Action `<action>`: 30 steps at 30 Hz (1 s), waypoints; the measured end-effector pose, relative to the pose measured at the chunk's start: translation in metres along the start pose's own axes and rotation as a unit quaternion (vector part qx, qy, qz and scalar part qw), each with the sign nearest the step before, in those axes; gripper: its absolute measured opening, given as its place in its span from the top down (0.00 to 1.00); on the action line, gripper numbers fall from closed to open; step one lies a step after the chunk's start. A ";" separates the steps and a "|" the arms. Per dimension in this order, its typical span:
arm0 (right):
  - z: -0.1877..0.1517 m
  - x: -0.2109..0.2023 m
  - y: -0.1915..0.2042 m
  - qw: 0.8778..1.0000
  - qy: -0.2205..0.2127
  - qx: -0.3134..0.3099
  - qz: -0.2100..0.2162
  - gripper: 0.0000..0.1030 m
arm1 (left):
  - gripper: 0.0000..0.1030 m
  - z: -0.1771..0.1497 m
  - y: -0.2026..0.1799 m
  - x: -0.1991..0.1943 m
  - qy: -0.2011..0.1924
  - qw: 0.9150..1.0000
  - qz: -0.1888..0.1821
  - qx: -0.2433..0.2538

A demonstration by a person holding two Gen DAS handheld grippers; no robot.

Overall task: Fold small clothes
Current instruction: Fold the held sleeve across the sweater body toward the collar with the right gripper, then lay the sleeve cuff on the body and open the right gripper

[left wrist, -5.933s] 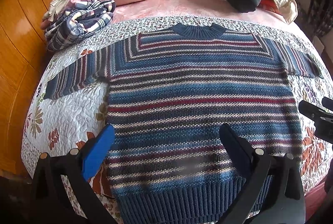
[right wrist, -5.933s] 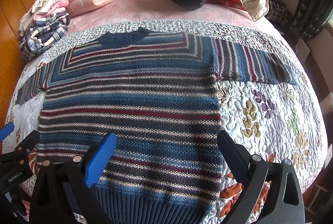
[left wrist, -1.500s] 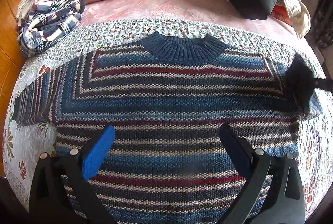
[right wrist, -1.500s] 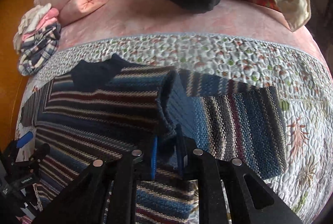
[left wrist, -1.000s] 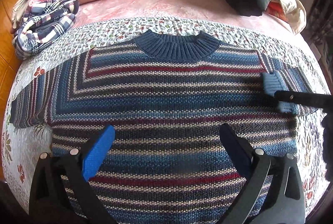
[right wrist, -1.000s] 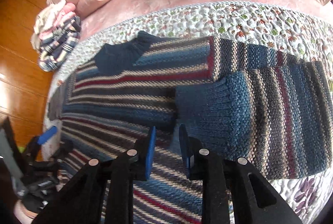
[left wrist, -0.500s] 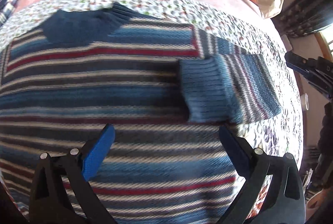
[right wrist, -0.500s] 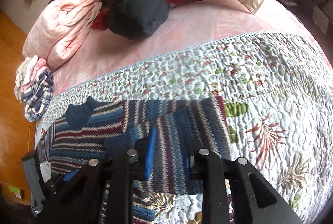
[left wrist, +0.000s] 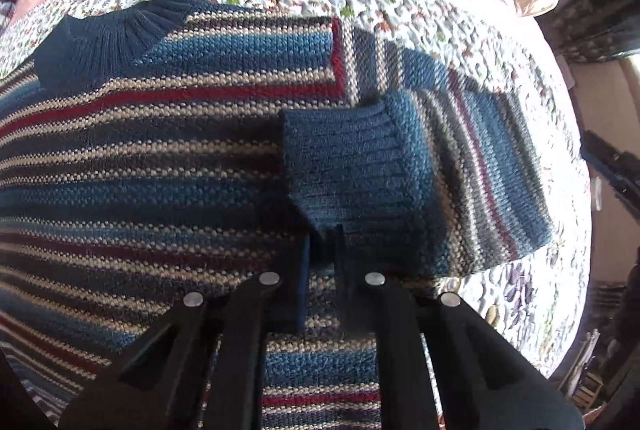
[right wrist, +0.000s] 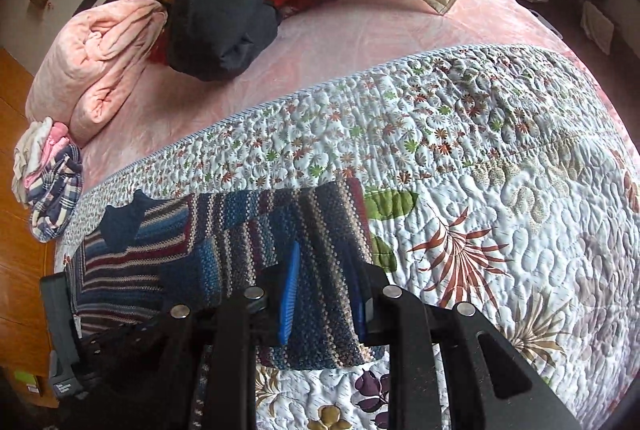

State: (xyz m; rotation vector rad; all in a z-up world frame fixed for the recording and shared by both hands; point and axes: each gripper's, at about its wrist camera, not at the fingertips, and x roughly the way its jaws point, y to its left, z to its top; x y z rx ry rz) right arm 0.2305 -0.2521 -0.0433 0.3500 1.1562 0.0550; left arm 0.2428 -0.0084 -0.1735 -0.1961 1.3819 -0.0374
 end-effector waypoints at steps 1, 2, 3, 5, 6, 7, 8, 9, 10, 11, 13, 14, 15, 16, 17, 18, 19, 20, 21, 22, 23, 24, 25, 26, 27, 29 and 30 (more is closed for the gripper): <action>0.000 0.000 0.001 1.000 0.001 -0.003 -0.001 0.77 | 0.94 -0.001 0.002 -0.010 -0.012 1.000 -0.005 0.004; 0.000 0.001 0.002 1.000 0.001 -0.005 0.001 0.77 | 0.94 -0.003 0.004 -0.019 -0.024 1.000 -0.012 0.007; 0.000 0.002 0.003 1.000 0.003 -0.005 0.003 0.77 | 0.94 -0.005 0.007 -0.033 -0.041 0.999 -0.021 0.011; -0.001 0.005 0.006 1.000 0.008 -0.006 0.009 0.77 | 0.94 -0.007 0.015 -0.057 -0.068 0.997 -0.021 0.019; -0.002 0.007 0.009 1.000 0.013 -0.009 0.014 0.77 | 0.94 -0.009 0.023 -0.070 -0.082 0.996 -0.016 0.022; -0.004 0.010 0.012 1.000 0.019 -0.011 0.020 0.77 | 0.94 -0.009 0.033 -0.082 -0.094 0.995 -0.009 0.021; -0.005 0.013 0.015 0.999 0.026 -0.011 0.031 0.77 | 0.94 -0.007 0.040 -0.090 -0.100 0.995 -0.006 0.018; -0.007 0.017 0.019 0.998 0.033 -0.010 0.047 0.77 | 0.94 -0.005 0.050 -0.097 -0.106 0.994 -0.001 0.015; -0.009 0.021 0.024 0.997 0.042 -0.008 0.065 0.77 | 0.94 -0.002 0.057 -0.102 -0.109 0.994 0.005 0.013; -0.012 0.025 0.029 0.996 0.050 -0.009 0.076 0.77 | 0.94 -0.001 0.068 -0.109 -0.113 0.993 0.012 0.010; -0.016 0.033 0.043 0.993 0.069 -0.020 0.091 0.77 | 0.94 0.002 0.087 -0.119 -0.119 0.993 0.021 0.002; -0.019 0.036 0.049 0.993 0.074 -0.028 0.090 0.77 | 0.94 0.005 0.097 -0.127 -0.122 0.992 0.024 -0.003; -0.022 0.039 0.057 0.992 0.079 -0.039 0.087 0.77 | 0.94 0.007 0.107 -0.134 -0.128 0.991 0.029 -0.007; -0.025 0.042 0.064 0.991 0.085 -0.049 0.087 0.77 | 0.94 0.012 0.114 -0.138 -0.132 0.991 0.035 -0.010; -0.028 0.045 0.071 0.990 0.090 -0.059 0.091 0.77 | 0.94 0.012 0.122 -0.142 -0.137 0.990 0.041 -0.011; -0.031 0.047 0.077 0.988 0.096 -0.066 0.098 0.77 | 0.94 0.015 0.131 -0.144 -0.141 0.989 0.049 -0.013; -0.035 0.049 0.083 0.986 0.101 -0.073 0.108 0.77 | 0.94 0.016 0.140 -0.147 -0.145 0.988 0.057 -0.016; -0.038 0.051 0.088 0.984 0.106 -0.080 0.117 0.77 | 0.94 0.019 0.145 -0.145 -0.147 0.987 0.064 -0.019; -0.042 0.054 0.094 0.983 0.111 -0.087 0.119 0.77 | 0.94 0.020 0.156 -0.145 -0.147 0.986 0.072 -0.024; -0.044 0.057 0.099 0.982 0.116 -0.095 0.114 0.77 | 0.94 0.019 0.166 -0.144 -0.145 0.986 0.076 -0.028; -0.048 0.061 0.103 0.982 0.120 -0.103 0.104 0.77 | 0.94 0.019 0.172 -0.140 -0.140 0.986 0.080 -0.030; -0.051 0.065 0.107 0.981 0.124 -0.110 0.096 0.77 | 0.94 0.019 0.177 -0.133 -0.133 0.987 0.084 -0.030; -0.053 0.070 0.109 0.981 0.129 -0.113 0.090 0.77 | 0.94 0.019 0.182 -0.126 -0.126 0.988 0.087 -0.030; -0.057 0.075 0.110 0.981 0.134 -0.116 0.083 0.77 | 0.94 0.017 0.188 -0.118 -0.119 0.988 0.092 -0.031; -0.059 0.080 0.110 0.980 0.139 -0.117 0.076 0.77 | 0.94 0.014 0.195 -0.108 -0.109 0.989 0.097 -0.034; -0.065 0.089 0.109 0.980 0.145 -0.122 0.061 0.77 | 0.94 0.009 0.209 -0.087 -0.089 0.990 0.101 -0.044; -0.067 0.091 0.109 0.980 0.144 -0.124 0.057 0.77 | 0.94 0.007 0.213 -0.079 -0.081 0.990 0.103 -0.046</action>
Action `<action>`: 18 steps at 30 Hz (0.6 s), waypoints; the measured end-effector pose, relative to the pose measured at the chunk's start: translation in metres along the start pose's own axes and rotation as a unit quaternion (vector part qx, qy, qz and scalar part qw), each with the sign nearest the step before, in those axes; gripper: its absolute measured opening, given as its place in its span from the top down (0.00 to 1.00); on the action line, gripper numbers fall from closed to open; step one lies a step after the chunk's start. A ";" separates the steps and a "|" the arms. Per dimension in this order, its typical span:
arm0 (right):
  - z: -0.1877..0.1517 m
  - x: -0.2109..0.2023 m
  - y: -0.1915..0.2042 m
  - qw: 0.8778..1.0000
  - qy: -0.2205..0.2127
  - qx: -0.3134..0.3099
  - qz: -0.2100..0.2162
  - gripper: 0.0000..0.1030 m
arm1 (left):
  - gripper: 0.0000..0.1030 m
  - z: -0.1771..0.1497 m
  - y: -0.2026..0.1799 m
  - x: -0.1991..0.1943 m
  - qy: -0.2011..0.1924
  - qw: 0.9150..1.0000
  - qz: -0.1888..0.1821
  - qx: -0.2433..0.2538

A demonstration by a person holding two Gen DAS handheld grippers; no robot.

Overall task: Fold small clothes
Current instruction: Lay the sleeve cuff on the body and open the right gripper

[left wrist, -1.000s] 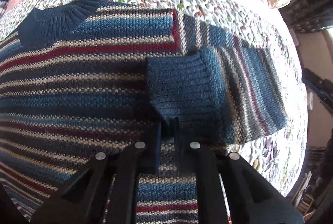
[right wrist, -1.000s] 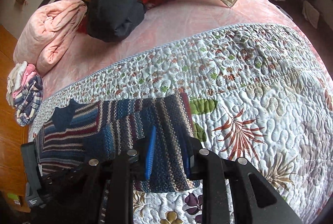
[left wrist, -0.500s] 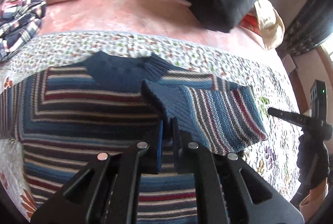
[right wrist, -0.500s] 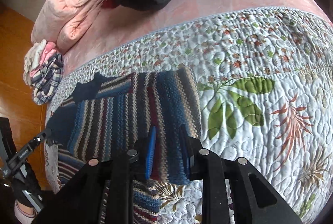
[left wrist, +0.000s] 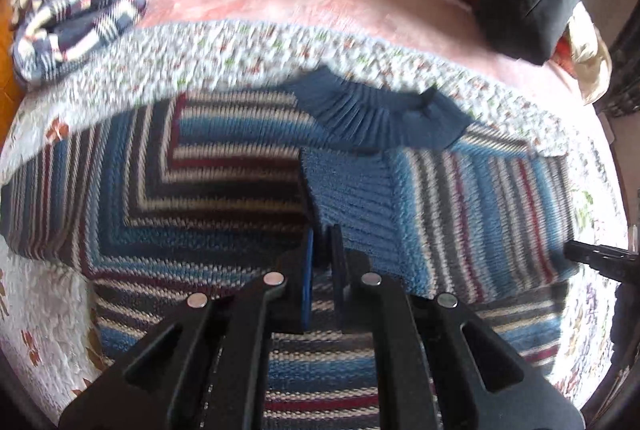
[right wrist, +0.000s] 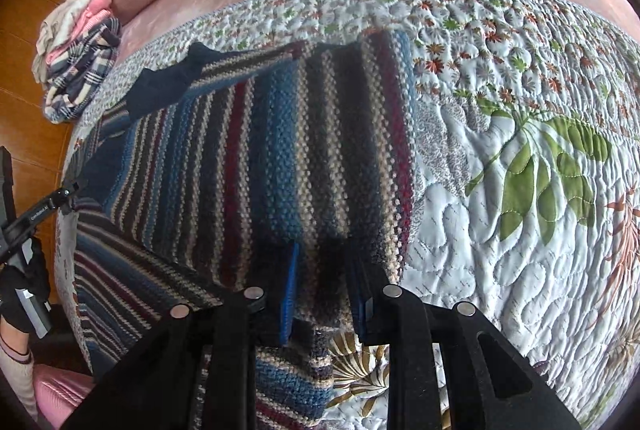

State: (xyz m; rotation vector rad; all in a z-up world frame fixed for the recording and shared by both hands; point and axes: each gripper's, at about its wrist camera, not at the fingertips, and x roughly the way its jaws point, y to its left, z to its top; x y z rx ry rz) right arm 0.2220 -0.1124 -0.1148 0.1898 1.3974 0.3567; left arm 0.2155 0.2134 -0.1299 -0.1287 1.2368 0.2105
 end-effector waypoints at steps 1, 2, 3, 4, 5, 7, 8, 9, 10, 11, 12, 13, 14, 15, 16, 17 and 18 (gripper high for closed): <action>-0.001 0.002 0.000 1.000 -0.002 0.000 -0.004 0.77 | 0.93 -0.004 0.003 0.009 0.008 1.000 0.004 0.000; -0.003 0.004 0.000 1.000 -0.003 0.001 -0.007 0.77 | 0.93 -0.007 0.006 0.015 0.014 1.000 0.004 -0.001; -0.003 0.005 -0.001 1.000 -0.005 0.002 -0.010 0.77 | 0.91 -0.009 0.010 0.021 0.020 1.000 0.003 -0.004; -0.003 0.005 -0.001 1.000 -0.006 0.003 -0.012 0.77 | 0.88 -0.011 0.014 0.023 0.021 1.000 0.004 -0.007; -0.002 0.005 0.000 1.000 -0.007 0.004 -0.014 0.77 | 0.88 -0.011 0.017 0.022 0.020 1.000 0.002 -0.010; -0.001 -0.001 0.006 1.000 -0.009 -0.001 -0.021 0.77 | 0.87 -0.009 0.022 0.010 0.012 1.000 0.016 -0.010; 0.001 -0.006 0.011 1.000 -0.014 -0.005 -0.023 0.75 | 0.86 -0.008 0.024 0.000 -0.002 1.000 0.024 -0.009; 0.003 -0.013 0.016 1.000 -0.023 -0.009 -0.018 0.75 | 0.81 -0.007 0.025 -0.014 -0.026 0.999 0.022 -0.004; 0.006 -0.020 0.023 0.999 -0.032 -0.012 -0.005 0.75 | 0.77 -0.006 0.024 -0.025 -0.045 0.999 0.019 0.003; 0.008 -0.026 0.031 0.999 -0.039 -0.014 0.014 0.75 | 0.76 -0.006 0.020 -0.032 -0.057 0.998 0.017 0.009; 0.010 -0.030 0.040 0.998 -0.045 -0.016 0.029 0.75 | 0.75 -0.004 0.014 -0.038 -0.066 0.998 0.008 0.018; 0.011 -0.032 0.049 0.998 -0.048 -0.019 0.040 0.75 | 0.75 -0.003 0.009 -0.039 -0.067 0.997 -0.004 0.022; 0.012 -0.032 0.058 0.997 -0.047 -0.024 0.048 0.75 | 0.75 -0.002 0.003 -0.036 -0.066 0.997 -0.017 0.025; 0.011 -0.028 0.068 0.997 -0.042 -0.030 0.053 0.75 | 0.75 -0.003 -0.003 -0.032 -0.061 0.997 -0.024 0.031; 0.010 -0.022 0.075 0.997 -0.034 -0.035 0.054 0.75 | 0.75 -0.003 -0.007 -0.026 -0.052 0.998 -0.028 0.036; 0.009 -0.015 0.082 0.998 -0.025 -0.041 0.049 0.74 | 0.75 -0.005 -0.011 -0.016 -0.041 0.998 -0.026 0.041; 0.006 -0.005 0.087 0.998 -0.017 -0.048 0.039 0.75 | 0.75 -0.007 -0.014 -0.007 -0.034 0.998 -0.021 0.046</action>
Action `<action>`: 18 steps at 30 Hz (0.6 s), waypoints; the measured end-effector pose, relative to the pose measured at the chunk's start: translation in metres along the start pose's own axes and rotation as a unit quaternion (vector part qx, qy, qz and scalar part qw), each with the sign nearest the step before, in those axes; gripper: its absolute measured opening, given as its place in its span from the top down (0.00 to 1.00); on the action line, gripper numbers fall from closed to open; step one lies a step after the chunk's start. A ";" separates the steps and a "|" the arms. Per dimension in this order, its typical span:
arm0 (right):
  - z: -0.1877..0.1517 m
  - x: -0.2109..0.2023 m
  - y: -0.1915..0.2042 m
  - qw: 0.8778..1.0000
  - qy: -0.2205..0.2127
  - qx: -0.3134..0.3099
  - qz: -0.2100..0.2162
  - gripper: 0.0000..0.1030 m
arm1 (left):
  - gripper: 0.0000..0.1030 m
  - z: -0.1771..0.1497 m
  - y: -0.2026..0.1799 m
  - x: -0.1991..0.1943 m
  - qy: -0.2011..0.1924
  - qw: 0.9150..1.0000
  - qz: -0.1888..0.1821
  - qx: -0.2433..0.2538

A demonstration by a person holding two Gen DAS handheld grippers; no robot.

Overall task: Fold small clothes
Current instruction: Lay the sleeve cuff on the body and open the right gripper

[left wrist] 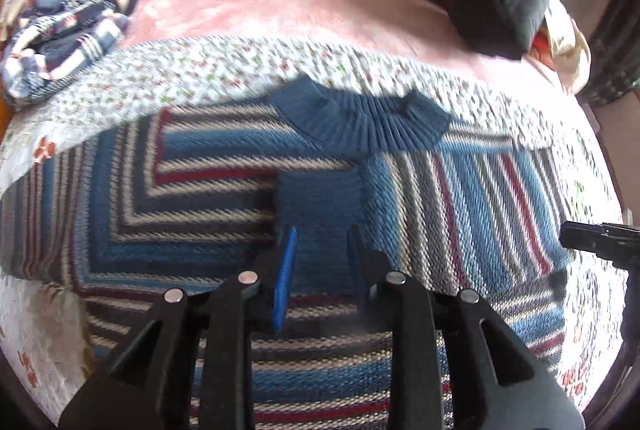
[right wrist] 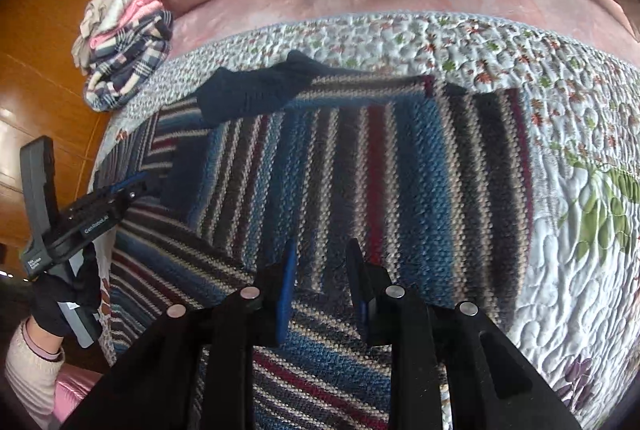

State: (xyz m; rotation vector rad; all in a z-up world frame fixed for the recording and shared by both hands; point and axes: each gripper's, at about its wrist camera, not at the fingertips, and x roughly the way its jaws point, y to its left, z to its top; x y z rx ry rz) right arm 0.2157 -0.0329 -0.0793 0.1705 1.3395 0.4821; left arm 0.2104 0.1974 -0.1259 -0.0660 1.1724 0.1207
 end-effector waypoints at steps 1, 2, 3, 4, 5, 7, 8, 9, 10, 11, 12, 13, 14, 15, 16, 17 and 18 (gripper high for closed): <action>-0.001 0.008 0.003 1.000 0.007 -0.004 -0.009 0.75 | 0.75 -0.002 -0.002 0.010 0.009 1.000 0.005 0.005; -0.003 0.017 0.003 1.000 0.016 -0.005 -0.016 0.75 | 0.75 -0.006 -0.002 0.020 0.024 1.000 0.010 0.007; -0.006 0.027 0.000 0.999 0.027 0.002 -0.023 0.75 | 0.75 -0.008 0.000 0.027 0.035 0.999 0.009 0.005; -0.008 0.036 -0.004 0.999 0.036 0.011 -0.028 0.75 | 0.74 -0.011 0.002 0.031 0.035 0.999 0.003 0.002; -0.010 0.041 -0.008 0.999 0.036 0.020 -0.024 0.75 | 0.74 -0.012 0.005 0.033 0.032 0.999 -0.003 0.000; -0.011 0.044 -0.015 0.999 0.028 0.044 -0.008 0.75 | 0.73 -0.010 0.007 0.033 0.035 0.999 -0.012 -0.002; -0.011 0.044 -0.019 0.998 0.026 0.056 -0.002 0.75 | 0.73 -0.010 0.007 0.033 0.036 0.999 -0.015 -0.005; -0.010 0.043 -0.020 0.998 0.026 0.062 0.000 0.75 | 0.73 -0.010 0.009 0.031 0.037 0.999 -0.020 -0.008; -0.010 0.042 -0.019 0.998 0.025 0.063 -0.003 0.75 | 0.73 -0.010 0.011 0.030 0.038 0.999 -0.024 -0.010; -0.011 0.038 -0.017 0.998 0.025 0.061 -0.010 0.75 | 0.74 -0.009 0.015 0.025 0.041 0.999 -0.028 -0.014; -0.010 0.033 -0.013 0.998 0.022 0.059 -0.020 0.74 | 0.74 -0.008 0.022 0.017 0.042 0.999 -0.028 -0.016; -0.010 0.027 -0.007 0.998 0.014 0.054 -0.024 0.73 | 0.72 -0.006 0.028 0.009 0.040 0.999 -0.026 -0.017; -0.010 0.022 -0.001 0.999 0.006 0.048 -0.022 0.67 | 0.69 -0.005 0.036 -0.002 0.034 0.999 -0.028 -0.017; -0.010 0.016 0.006 0.999 -0.001 0.042 -0.017 0.62 | 0.60 -0.004 0.052 -0.021 0.020 0.999 -0.028 -0.019; -0.009 0.012 0.011 0.999 -0.008 0.038 -0.011 0.59 | 0.47 -0.005 0.065 -0.034 0.007 0.999 -0.026 -0.022; -0.009 0.007 0.020 0.999 -0.016 0.032 -0.005 0.58 | 0.41 -0.008 0.083 -0.050 -0.007 0.999 -0.022 -0.028; -0.007 0.005 0.028 0.999 -0.020 0.025 0.002 0.58 | 0.34 -0.012 0.106 -0.067 -0.021 0.999 -0.016 -0.037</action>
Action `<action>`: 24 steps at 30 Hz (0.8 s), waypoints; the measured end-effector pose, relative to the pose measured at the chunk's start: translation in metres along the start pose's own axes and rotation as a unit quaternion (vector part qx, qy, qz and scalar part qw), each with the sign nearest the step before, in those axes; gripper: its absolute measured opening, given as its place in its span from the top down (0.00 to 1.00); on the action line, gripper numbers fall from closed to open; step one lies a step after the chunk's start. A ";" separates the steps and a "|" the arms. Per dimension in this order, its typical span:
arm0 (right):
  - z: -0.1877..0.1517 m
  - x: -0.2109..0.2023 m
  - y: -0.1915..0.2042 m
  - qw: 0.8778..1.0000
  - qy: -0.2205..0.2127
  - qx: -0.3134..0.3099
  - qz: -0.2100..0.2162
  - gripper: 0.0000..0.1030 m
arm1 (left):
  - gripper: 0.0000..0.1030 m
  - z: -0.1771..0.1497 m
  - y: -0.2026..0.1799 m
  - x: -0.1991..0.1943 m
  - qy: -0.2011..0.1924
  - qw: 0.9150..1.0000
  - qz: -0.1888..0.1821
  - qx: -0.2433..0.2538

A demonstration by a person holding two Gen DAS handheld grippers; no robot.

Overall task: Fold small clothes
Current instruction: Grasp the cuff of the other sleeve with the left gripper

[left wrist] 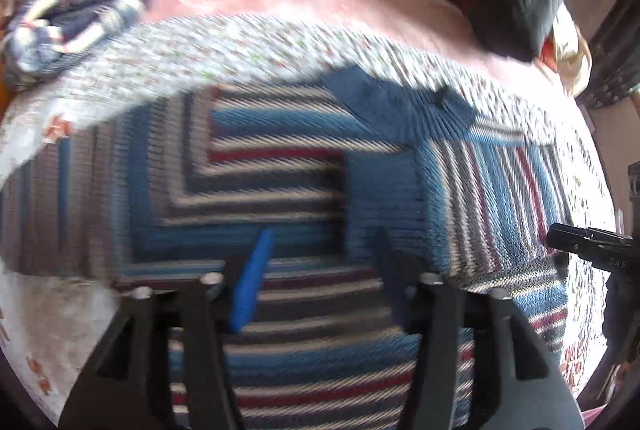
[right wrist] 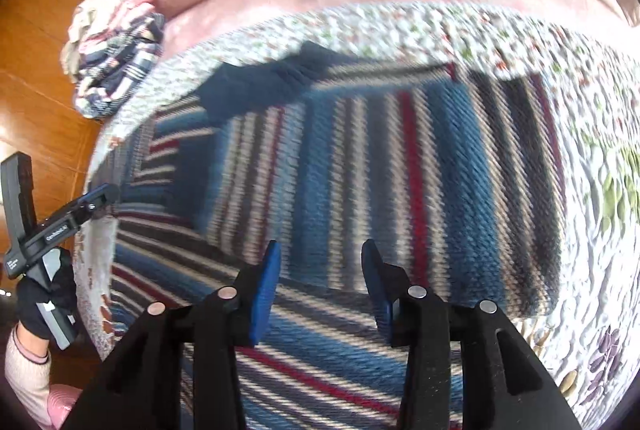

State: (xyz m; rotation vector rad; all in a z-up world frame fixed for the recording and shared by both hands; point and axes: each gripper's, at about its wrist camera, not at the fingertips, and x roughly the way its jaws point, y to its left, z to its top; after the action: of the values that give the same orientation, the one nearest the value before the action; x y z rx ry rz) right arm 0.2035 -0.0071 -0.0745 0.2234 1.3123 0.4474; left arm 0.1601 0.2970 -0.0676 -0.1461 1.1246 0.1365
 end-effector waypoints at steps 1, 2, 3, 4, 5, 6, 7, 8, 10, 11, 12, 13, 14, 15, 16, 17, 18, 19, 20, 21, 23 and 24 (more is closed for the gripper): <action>0.001 0.000 0.010 1.000 -0.003 -0.006 0.008 0.58 | 0.33 -0.004 0.024 -0.016 -0.011 1.000 0.009 -0.010; 0.000 0.001 0.018 1.000 -0.005 -0.010 0.015 0.58 | 0.33 -0.009 0.044 -0.026 -0.015 1.000 0.016 -0.022; -0.001 0.005 0.028 1.000 -0.006 -0.016 0.020 0.58 | 0.32 -0.016 0.075 -0.037 -0.017 0.999 0.026 -0.044; -0.003 0.008 0.037 0.999 -0.005 -0.022 0.025 0.58 | 0.32 -0.022 0.101 -0.044 -0.016 0.997 0.035 -0.067; -0.002 0.013 0.047 0.999 -0.004 -0.027 0.028 0.58 | 0.32 -0.031 0.128 -0.049 -0.014 0.995 0.045 -0.091; -0.001 0.016 0.056 0.999 -0.003 -0.034 0.030 0.58 | 0.32 -0.041 0.161 -0.053 -0.011 0.990 0.058 -0.125; -0.001 0.022 0.066 0.999 -0.001 -0.041 0.029 0.58 | 0.34 -0.050 0.190 -0.057 -0.009 0.985 0.069 -0.157; -0.001 0.028 0.075 0.998 0.001 -0.049 0.027 0.58 | 0.35 -0.059 0.218 -0.060 -0.009 0.979 0.079 -0.190; -0.003 0.036 0.088 0.998 0.009 -0.061 0.020 0.58 | 0.38 -0.078 0.272 -0.064 -0.017 0.961 0.102 -0.255; -0.004 0.040 0.093 0.998 0.014 -0.067 0.017 0.58 | 0.38 -0.082 0.291 -0.065 -0.020 0.955 0.108 -0.276; -0.005 0.044 0.098 0.997 0.019 -0.072 0.013 0.58 | 0.38 -0.088 0.311 -0.064 -0.024 0.947 0.108 -0.301; -0.007 0.046 0.100 0.997 0.022 -0.076 0.009 0.58 | 0.38 -0.092 0.327 -0.062 -0.030 0.941 0.102 -0.321; -0.007 0.049 0.103 0.997 0.025 -0.079 0.006 0.58 | 0.38 -0.095 0.340 -0.060 -0.034 0.936 0.097 -0.338; -0.008 0.051 0.106 0.996 0.027 -0.080 0.003 0.58 | 0.38 -0.097 0.351 -0.057 -0.041 0.929 0.094 -0.355; -0.007 0.053 0.108 0.996 0.029 -0.081 0.000 0.58 | 0.38 -0.098 0.359 -0.054 -0.047 0.925 0.089 -0.368; -0.007 0.054 0.109 0.996 0.030 -0.082 -0.003 0.58 | 0.38 -0.099 0.365 -0.048 -0.049 0.921 0.083 -0.378; -0.007 0.053 0.110 0.996 0.030 -0.083 -0.007 0.58 | 0.38 -0.100 0.373 -0.042 -0.050 0.917 0.080 -0.388; -0.006 0.053 0.109 0.996 0.030 -0.083 -0.012 0.58 | 0.38 -0.101 0.378 -0.038 -0.051 0.915 0.077 -0.393; -0.005 0.053 0.109 0.996 0.030 -0.083 -0.015 0.58 | 0.38 -0.101 0.384 -0.034 -0.053 0.913 0.072 -0.398; -0.004 0.052 0.109 0.996 0.030 -0.083 -0.019 0.58 | 0.39 -0.101 0.387 -0.029 -0.056 0.911 0.068 -0.404; -0.003 0.050 0.106 0.996 0.030 -0.083 -0.027 0.58 | 0.40 -0.099 0.390 -0.019 -0.065 0.907 0.055 -0.413; -0.003 0.048 0.104 0.995 0.031 -0.084 -0.031 0.58 | 0.41 -0.099 0.393 -0.015 -0.070 0.905 0.052 -0.417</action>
State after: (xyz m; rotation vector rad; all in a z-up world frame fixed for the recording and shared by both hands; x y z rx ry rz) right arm 0.1897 0.1069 -0.0752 0.0279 1.3308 0.5121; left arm -0.0057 0.6642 -0.1144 -0.8282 0.8670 0.7143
